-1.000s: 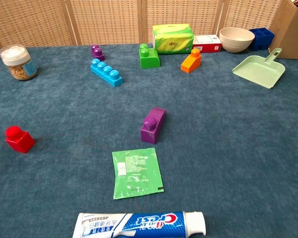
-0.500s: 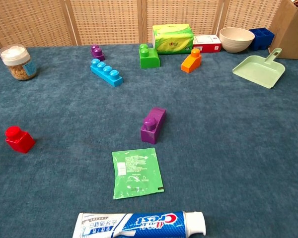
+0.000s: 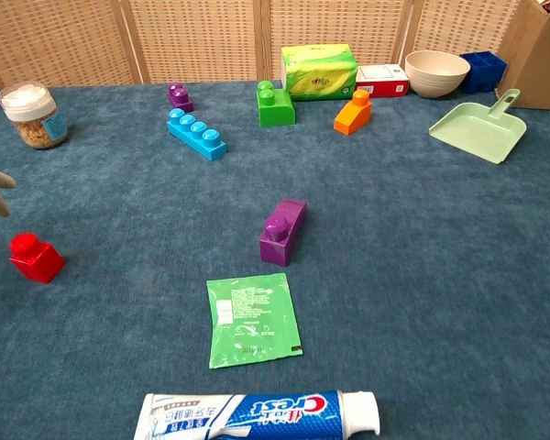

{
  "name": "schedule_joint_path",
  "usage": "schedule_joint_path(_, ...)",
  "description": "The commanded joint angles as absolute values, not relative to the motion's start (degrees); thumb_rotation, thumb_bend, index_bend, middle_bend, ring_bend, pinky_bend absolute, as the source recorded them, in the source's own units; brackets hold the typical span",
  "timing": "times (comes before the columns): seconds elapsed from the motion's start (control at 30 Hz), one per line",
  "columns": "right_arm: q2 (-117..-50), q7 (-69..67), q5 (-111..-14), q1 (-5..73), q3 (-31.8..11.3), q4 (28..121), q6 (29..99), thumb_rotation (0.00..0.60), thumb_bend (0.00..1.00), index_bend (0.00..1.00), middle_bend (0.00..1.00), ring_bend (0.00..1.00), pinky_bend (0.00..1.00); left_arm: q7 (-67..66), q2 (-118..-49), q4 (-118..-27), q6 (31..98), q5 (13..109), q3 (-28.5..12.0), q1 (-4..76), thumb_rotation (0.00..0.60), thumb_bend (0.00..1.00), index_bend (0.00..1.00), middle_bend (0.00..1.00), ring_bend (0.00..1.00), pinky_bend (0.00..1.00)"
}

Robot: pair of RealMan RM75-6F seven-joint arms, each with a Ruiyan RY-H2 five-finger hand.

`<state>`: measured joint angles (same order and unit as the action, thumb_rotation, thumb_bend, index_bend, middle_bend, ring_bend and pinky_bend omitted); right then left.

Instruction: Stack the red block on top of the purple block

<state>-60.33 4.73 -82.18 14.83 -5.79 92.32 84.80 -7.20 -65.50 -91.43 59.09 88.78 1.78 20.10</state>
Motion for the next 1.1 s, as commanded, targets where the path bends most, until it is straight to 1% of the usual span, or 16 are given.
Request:
schedule_joint_path(0.03,-60.23,4.76,-82.17,14.64,-5.95,92.47,84.84,0.600,0.07,0.49,0.32,0.16,0.17,-6.90,-66.26,-90.56,58.50,88.49,1.88,20.69,0.462,0.37,0.24,0.09,0.04,0.00)
schedule_joint_path(0.17,-60.01,4.80,-82.23,14.07,-6.23,92.77,85.11,0.600,0.07,0.49,0.32,0.16,0.17,-6.18,-68.34,-88.31,56.92,87.51,1.69,21.87,0.459,0.37,0.25,0.09,0.04,0.00)
schedule_joint_path(0.5,-59.59,4.76,-82.24,13.19,-6.94,93.05,85.41,0.600,0.06,0.49,0.32,0.14,0.17,-5.73,-71.36,-86.12,55.70,86.93,1.67,23.63,0.461,0.37,0.26,0.10,0.04,0.00)
schedule_joint_path(0.8,-59.42,4.36,-81.99,12.46,-7.48,92.89,85.42,0.600,0.05,0.49,0.32,0.13,0.17,-5.94,-73.18,-84.82,55.21,86.35,1.57,24.93,0.472,0.37,0.29,0.10,0.04,0.00)
schedule_joint_path(1.1,-59.25,4.24,-82.07,11.90,-7.86,92.83,85.49,0.600,0.05,0.49,0.31,0.13,0.17,-5.79,-73.75,-84.31,55.10,85.95,1.85,25.69,0.467,0.37,0.31,0.11,0.04,0.00)
